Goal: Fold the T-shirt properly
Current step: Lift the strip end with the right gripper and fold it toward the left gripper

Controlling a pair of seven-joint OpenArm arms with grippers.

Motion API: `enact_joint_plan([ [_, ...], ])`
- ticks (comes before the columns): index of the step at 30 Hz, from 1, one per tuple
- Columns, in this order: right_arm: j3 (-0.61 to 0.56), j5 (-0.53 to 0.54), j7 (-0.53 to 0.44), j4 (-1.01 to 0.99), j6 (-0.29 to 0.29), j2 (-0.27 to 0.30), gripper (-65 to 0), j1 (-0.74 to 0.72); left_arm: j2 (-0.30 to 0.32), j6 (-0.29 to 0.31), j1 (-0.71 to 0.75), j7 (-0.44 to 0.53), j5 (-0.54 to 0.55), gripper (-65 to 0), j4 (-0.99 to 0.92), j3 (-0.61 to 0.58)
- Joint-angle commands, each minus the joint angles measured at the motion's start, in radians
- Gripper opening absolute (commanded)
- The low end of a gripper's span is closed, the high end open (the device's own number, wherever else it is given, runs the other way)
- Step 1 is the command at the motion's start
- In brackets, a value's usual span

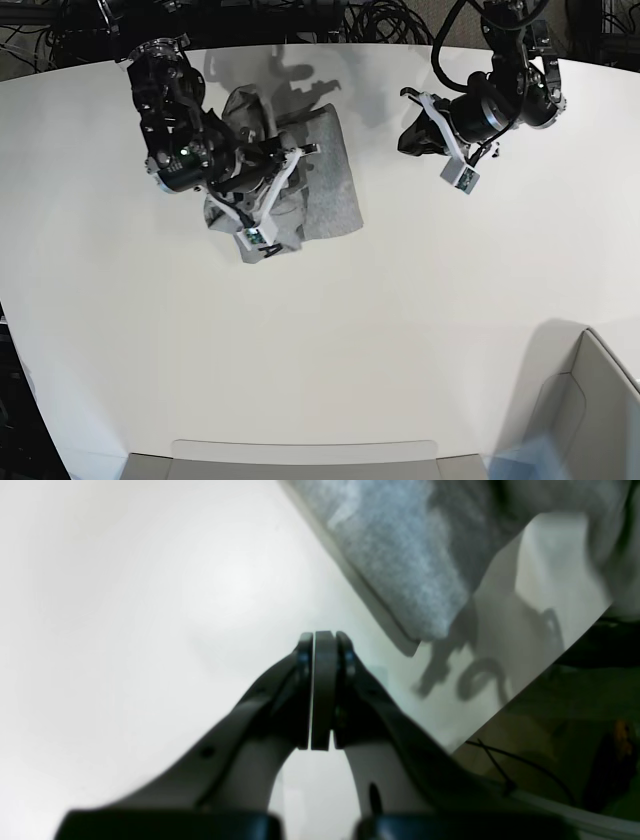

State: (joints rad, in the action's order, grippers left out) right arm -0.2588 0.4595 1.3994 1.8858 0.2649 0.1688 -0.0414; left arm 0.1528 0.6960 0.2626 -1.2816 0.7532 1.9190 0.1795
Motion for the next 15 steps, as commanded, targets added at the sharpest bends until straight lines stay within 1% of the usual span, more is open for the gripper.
enact_joint_plan([
  [1, -0.035, 0.018, -0.003, -0.010, 0.055, 0.004, -65.0, -0.041, 0.006, 0.000, -0.006, 0.012, 0.018, -65.0, 0.018, 0.002],
  [3, -0.104, 0.018, -0.003, -0.065, 0.152, 0.004, -65.0, -0.070, 0.006, 0.000, -0.006, 0.012, 0.018, -65.0, 0.018, 0.002],
  [4, -0.133, 0.018, -0.003, -0.084, 0.201, 0.001, -62.9, -0.079, 0.006, 0.000, -0.006, 0.012, 0.018, -65.0, 0.018, 0.002],
  [5, -0.162, 0.018, -0.003, -0.091, 0.241, 0.001, -59.3, -0.084, 0.006, 0.000, -0.006, 0.012, 0.018, -65.0, 0.018, 0.002],
  [7, -0.207, 0.018, -0.003, -0.090, 0.297, -0.001, -51.7, -0.088, 0.006, 0.000, -0.006, 0.012, 0.018, -65.0, 0.018, 0.002],
  [8, -0.225, 0.020, -0.003, -0.082, 0.310, -0.001, -48.1, -0.093, 0.006, 0.000, -0.006, 0.012, 0.018, -65.0, 0.018, 0.002],
  [10, -0.267, 0.025, -0.003, -0.067, 0.313, -0.001, -40.4, -0.108, 0.008, 0.000, -0.004, 0.012, 0.018, -65.0, 0.018, 0.002],
  [12, -0.305, 0.022, -0.003, -0.062, 0.314, -0.001, -34.2, -0.120, 0.008, 0.000, -0.004, 0.012, 0.018, -65.0, 0.018, 0.002],
  [14, -0.340, 0.020, -0.003, -0.053, 0.319, -0.001, -30.3, -0.131, 0.026, 0.000, -0.004, 0.012, 0.018, -65.0, 0.018, -0.001],
  [15, -0.351, 0.020, -0.003, -0.047, 0.320, -0.001, -29.6, -0.131, 0.032, 0.000, -0.004, 0.012, 0.018, -65.0, 0.018, -0.002],
])
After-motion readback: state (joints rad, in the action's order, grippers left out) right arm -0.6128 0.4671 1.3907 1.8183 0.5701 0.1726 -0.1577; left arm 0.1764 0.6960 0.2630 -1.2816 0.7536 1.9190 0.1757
